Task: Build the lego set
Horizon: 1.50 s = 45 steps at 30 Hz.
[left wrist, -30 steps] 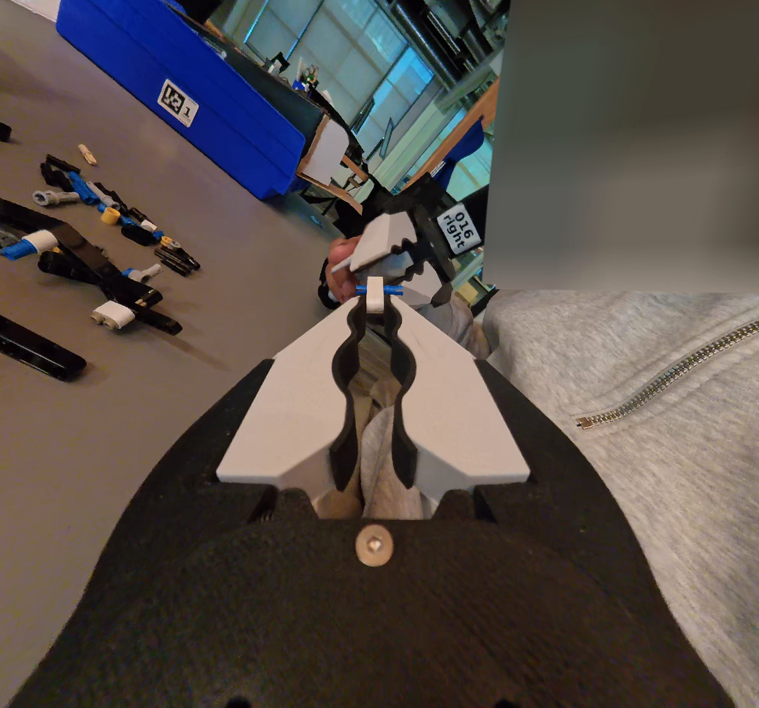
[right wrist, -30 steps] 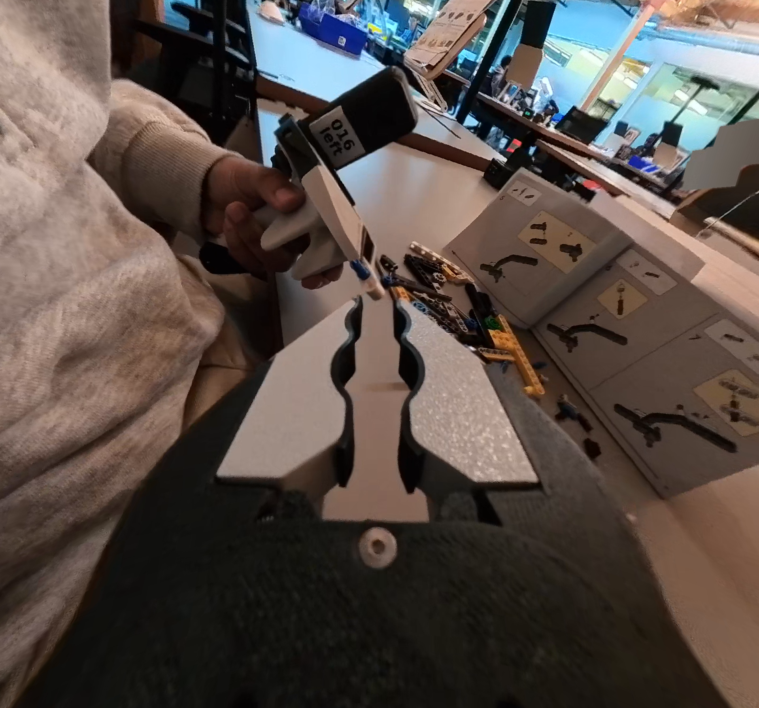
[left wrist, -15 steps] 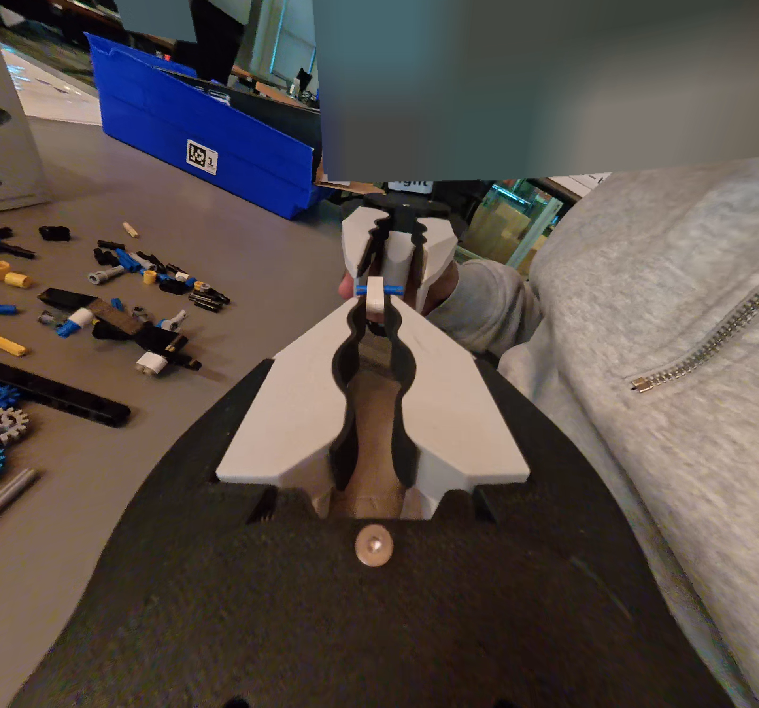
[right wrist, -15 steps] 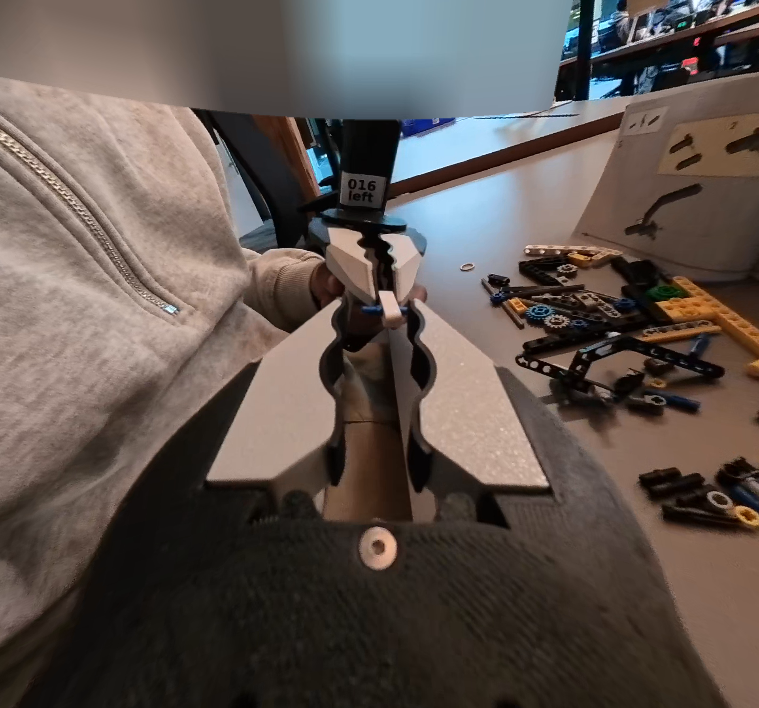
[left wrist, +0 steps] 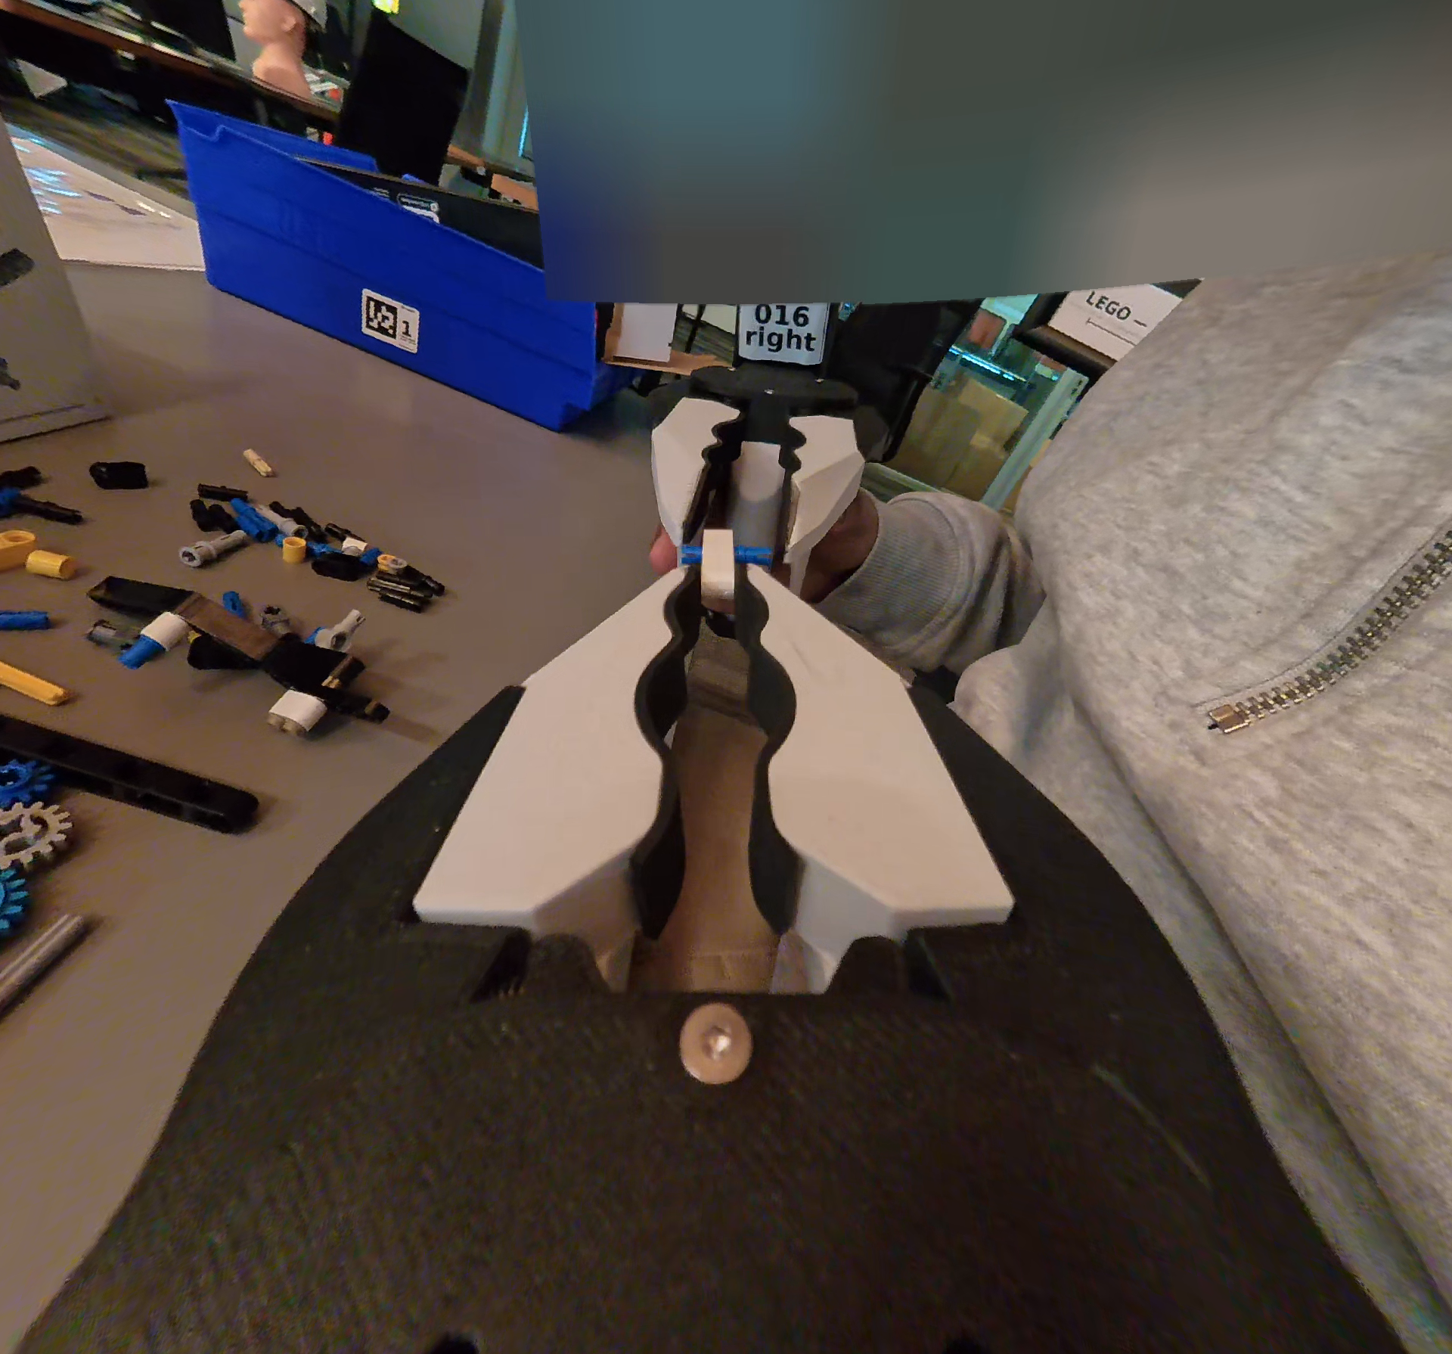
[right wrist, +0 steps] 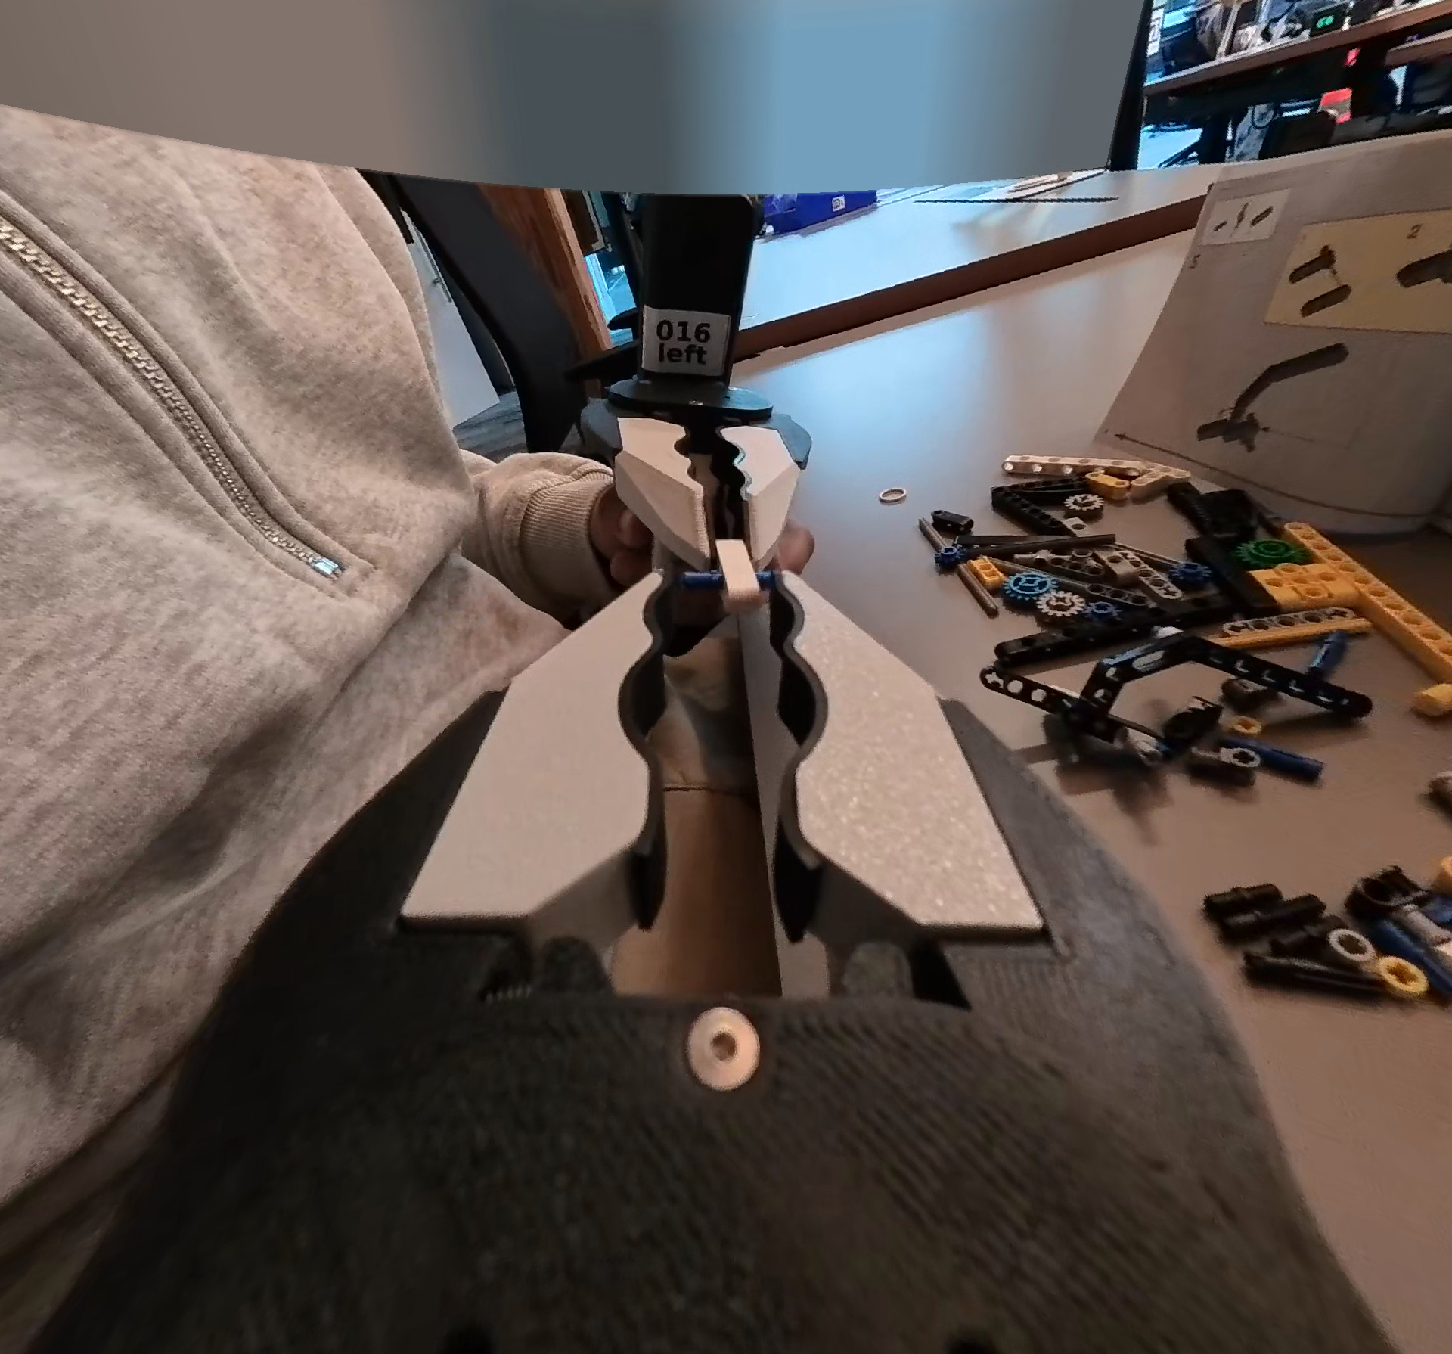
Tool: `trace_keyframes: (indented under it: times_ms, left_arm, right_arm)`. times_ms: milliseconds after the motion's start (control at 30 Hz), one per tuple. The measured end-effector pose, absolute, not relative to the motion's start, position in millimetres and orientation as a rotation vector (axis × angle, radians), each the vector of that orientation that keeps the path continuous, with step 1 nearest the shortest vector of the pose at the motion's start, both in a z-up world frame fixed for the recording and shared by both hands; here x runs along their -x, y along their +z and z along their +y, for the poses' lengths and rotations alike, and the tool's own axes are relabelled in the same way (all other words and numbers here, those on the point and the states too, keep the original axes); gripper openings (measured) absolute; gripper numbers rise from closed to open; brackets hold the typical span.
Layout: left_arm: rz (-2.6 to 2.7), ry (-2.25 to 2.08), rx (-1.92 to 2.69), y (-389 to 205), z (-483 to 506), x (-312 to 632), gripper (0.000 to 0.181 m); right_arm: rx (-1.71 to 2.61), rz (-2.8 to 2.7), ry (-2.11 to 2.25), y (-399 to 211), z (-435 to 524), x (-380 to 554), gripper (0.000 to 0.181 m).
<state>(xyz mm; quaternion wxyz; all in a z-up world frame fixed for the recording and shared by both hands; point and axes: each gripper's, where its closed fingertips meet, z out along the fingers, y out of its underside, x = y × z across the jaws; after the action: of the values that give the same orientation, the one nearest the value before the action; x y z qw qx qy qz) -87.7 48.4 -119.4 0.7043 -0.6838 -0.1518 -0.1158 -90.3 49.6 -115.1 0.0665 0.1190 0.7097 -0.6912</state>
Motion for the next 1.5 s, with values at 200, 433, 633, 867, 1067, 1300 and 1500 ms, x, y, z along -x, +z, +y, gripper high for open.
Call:
trace_keyframes:
  times_ms: [200,433,633,867,1067,1300,1500]
  left_arm:
    - [-0.336,-0.257,1.523,-119.9,48.9,87.2,0.006]
    - [-0.336,-0.247,1.524,-120.1,49.3,87.9,0.006]
    - [-0.327,-0.220,1.539,-121.4,50.1,87.8,0.006]
    - [-0.326,-0.227,1.544,-122.9,50.6,86.5,0.006]
    - [-0.318,-0.234,1.551,-123.1,51.7,83.5,0.007]
    - [-0.302,-0.254,1.557,-122.6,52.2,79.8,0.006]
    - [-0.296,-0.245,1.563,-123.4,52.1,80.2,0.006]
  right_arm:
    - [-0.367,2.147,-2.047,-118.9,48.0,89.3,0.020]
    - [-0.378,2.120,-2.025,-119.0,49.0,88.6,0.017]
    - [-0.387,2.122,-2.011,-120.3,49.4,88.6,0.017]
    - [-0.386,2.144,-1.988,-121.7,49.7,86.5,0.017]
    - [-0.393,2.137,-1.958,-121.1,50.5,83.6,0.016]
    - [-0.379,2.120,-1.951,-120.6,50.9,80.2,0.014]
    - [-0.371,2.134,-1.953,-121.9,50.6,80.0,0.014]
